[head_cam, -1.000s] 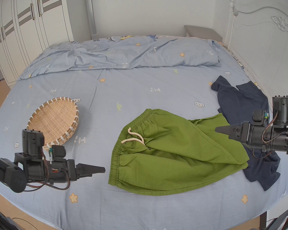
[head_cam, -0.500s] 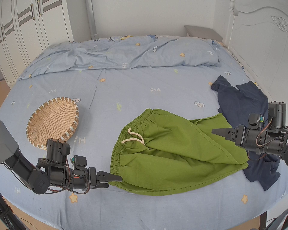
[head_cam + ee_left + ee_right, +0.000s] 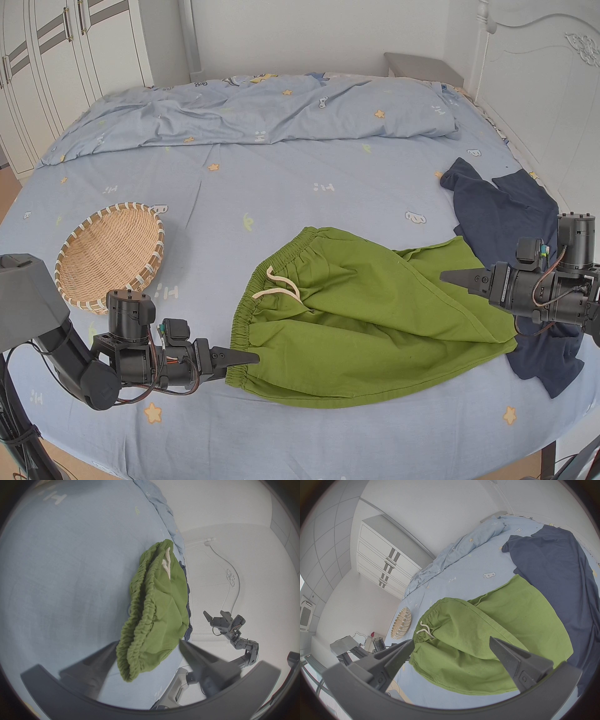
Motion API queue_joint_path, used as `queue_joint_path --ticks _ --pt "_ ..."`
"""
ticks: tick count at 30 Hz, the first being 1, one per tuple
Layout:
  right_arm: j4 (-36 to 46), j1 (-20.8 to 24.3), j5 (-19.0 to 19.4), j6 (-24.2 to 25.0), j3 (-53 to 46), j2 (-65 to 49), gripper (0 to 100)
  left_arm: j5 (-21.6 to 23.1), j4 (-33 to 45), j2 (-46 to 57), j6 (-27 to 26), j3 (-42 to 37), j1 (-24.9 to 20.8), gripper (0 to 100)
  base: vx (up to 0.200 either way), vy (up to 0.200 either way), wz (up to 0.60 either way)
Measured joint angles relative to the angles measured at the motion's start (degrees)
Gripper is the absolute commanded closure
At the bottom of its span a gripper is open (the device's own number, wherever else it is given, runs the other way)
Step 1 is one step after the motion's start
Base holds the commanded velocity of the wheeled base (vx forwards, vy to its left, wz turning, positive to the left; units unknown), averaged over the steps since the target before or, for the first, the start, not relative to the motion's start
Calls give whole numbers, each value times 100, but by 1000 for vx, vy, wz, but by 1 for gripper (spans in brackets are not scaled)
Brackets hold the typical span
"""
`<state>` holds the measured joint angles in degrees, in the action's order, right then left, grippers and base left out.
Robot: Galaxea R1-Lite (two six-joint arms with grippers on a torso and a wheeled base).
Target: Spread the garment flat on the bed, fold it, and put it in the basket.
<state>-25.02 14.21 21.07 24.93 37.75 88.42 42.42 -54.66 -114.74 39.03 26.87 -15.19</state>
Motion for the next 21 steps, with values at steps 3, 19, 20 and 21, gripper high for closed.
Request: queue_joint_path --ticks 3,19,20,21 --pt "0 -7 1 5 0 0 0 -2 -90 -105 60 -24 -2 100 0 0 0" --pt "213 13 77 72 37 0 0 449 1 346 959 -319 841 100 0 0 0" --pt "279 17 113 79 44 0 0 618 17 479 998 -385 1057 100 0 0 0" --pt "338 20 149 88 50 -2 0 807 33 597 1034 -455 1254 100 0 0 0"
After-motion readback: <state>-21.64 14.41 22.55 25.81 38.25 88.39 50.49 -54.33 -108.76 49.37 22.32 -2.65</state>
